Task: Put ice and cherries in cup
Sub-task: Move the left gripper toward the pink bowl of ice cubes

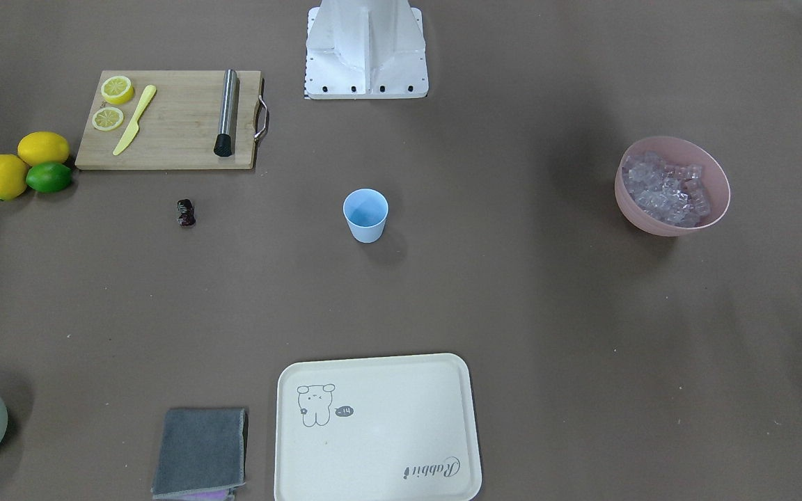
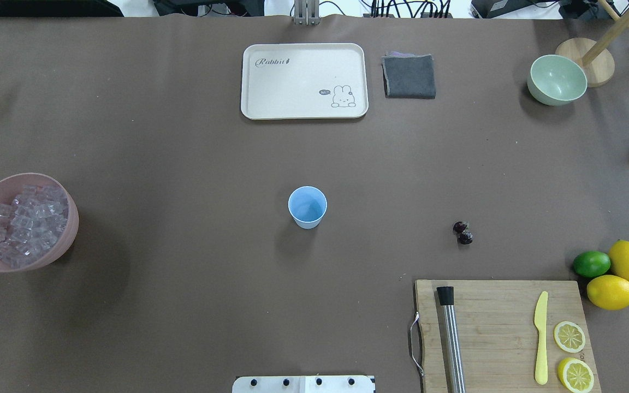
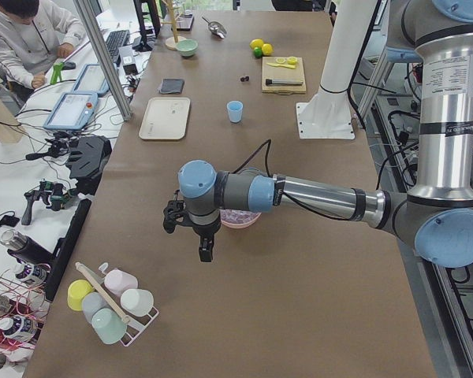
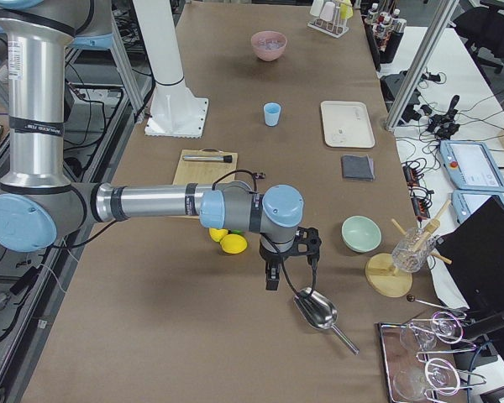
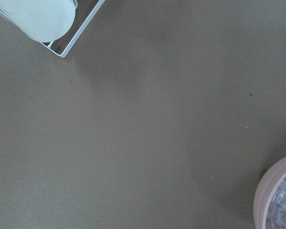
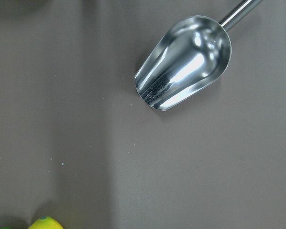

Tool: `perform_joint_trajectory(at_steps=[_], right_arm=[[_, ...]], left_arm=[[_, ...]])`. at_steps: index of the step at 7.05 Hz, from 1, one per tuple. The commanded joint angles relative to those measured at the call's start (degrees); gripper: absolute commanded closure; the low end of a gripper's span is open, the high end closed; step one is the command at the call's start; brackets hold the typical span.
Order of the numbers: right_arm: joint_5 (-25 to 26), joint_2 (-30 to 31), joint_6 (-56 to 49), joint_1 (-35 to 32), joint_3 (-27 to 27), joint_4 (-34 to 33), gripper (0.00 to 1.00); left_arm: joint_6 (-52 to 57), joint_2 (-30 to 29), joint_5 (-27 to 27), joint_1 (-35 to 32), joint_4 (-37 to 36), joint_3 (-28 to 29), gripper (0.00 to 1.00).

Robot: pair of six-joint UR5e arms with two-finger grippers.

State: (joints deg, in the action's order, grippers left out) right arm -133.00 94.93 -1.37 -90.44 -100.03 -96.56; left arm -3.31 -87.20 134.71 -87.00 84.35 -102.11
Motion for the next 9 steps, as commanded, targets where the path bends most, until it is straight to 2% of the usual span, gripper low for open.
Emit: perform_joint_trajectory(at_steps=[1, 4, 6, 8, 9], right_arm=[[0.20, -0.53, 0.58, 0.09, -2.35, 0.23, 0.00], [0.29, -1.41, 0.67, -0.88, -4.56, 1.02, 0.00], [0.29, -1.50, 0.58, -3.24, -4.56, 1.03, 0.00], [0.29, -1.33, -0.21, -3.25, -5.00, 2.59, 0.00], [0.12, -0.80, -0.04, -3.25, -4.66, 6.44, 0.00]], left_arm=[[0.15, -0.25, 0.03, 0.07, 0.20, -1.06, 0.01], [0.06, -1.92, 0.21, -0.01, 0.11, -2.47, 0.01], [0.41, -3.23, 0.12, 0.07, 2.72, -1.87, 0.01], [-0.11, -3.32, -0.32, 0.07, 16.57, 1.36, 0.01], [0.41, -3.94, -0.15, 0.07, 17.15, 1.39, 0.01]])
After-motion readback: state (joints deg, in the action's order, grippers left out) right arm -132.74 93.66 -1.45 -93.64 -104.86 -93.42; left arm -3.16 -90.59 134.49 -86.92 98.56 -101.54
